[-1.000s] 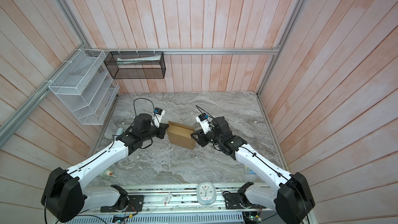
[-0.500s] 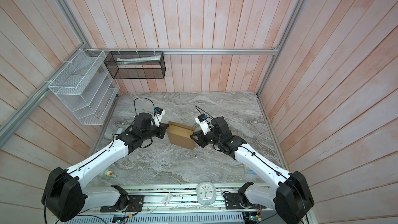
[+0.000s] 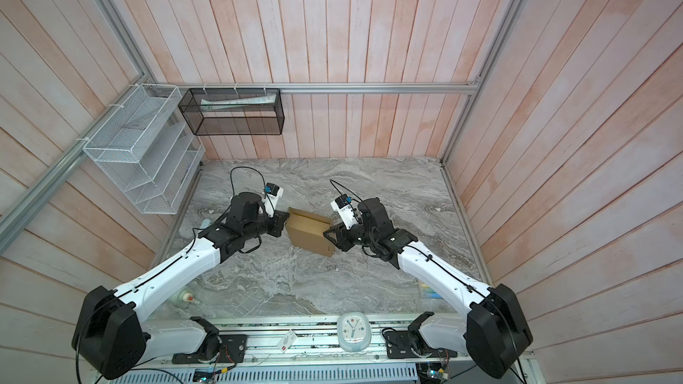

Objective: Assemble paper box
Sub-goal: Fold and tuck the lid into the gap.

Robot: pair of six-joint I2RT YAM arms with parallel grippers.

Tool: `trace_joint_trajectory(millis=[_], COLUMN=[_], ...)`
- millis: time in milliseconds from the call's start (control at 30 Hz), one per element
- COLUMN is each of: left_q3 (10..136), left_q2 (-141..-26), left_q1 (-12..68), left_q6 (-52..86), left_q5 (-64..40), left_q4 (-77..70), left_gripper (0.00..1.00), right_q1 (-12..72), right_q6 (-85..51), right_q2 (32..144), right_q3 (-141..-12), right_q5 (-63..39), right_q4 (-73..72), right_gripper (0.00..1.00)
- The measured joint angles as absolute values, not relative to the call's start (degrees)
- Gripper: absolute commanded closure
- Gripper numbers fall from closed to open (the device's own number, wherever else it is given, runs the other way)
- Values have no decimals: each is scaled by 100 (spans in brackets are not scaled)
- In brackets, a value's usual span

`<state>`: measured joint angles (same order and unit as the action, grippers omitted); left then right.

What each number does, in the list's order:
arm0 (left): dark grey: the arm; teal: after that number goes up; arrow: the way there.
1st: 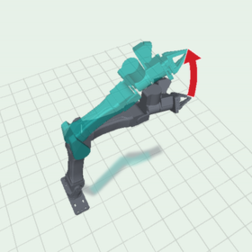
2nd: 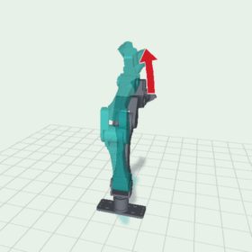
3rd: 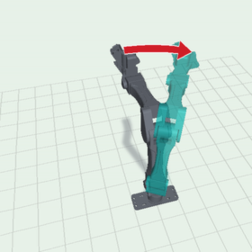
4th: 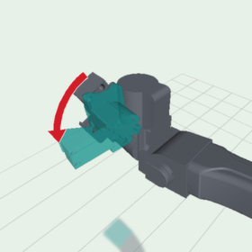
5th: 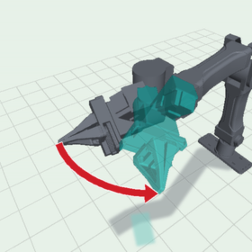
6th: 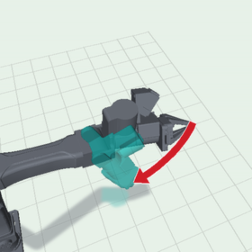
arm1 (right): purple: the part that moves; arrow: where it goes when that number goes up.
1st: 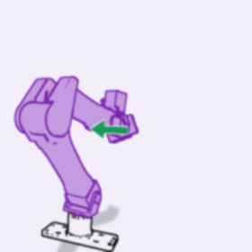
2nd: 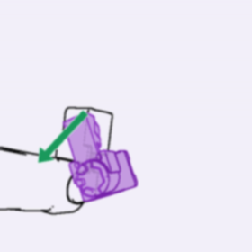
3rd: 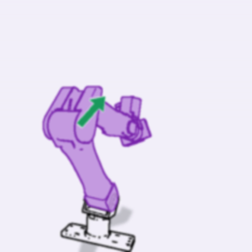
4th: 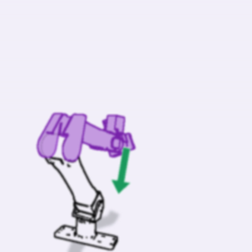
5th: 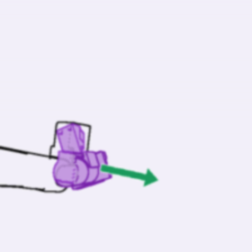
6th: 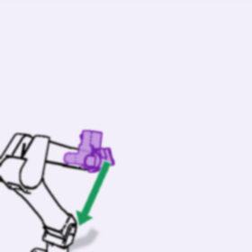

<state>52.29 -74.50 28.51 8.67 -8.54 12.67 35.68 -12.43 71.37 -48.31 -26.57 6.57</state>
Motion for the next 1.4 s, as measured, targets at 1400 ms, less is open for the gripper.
trace_joint_trajectory(millis=[1400], left_q3=[5282], left_q2=[-7450], left_q1=[2840], left_q6=[864], left_q5=[-849], left_q4=[1374], left_gripper=[100], right_q1=[3588], right_q6=[-1240], right_q2=[7297], right_q3=[-4989], right_q5=[-2746], right_q4=[753], right_gripper=[64])
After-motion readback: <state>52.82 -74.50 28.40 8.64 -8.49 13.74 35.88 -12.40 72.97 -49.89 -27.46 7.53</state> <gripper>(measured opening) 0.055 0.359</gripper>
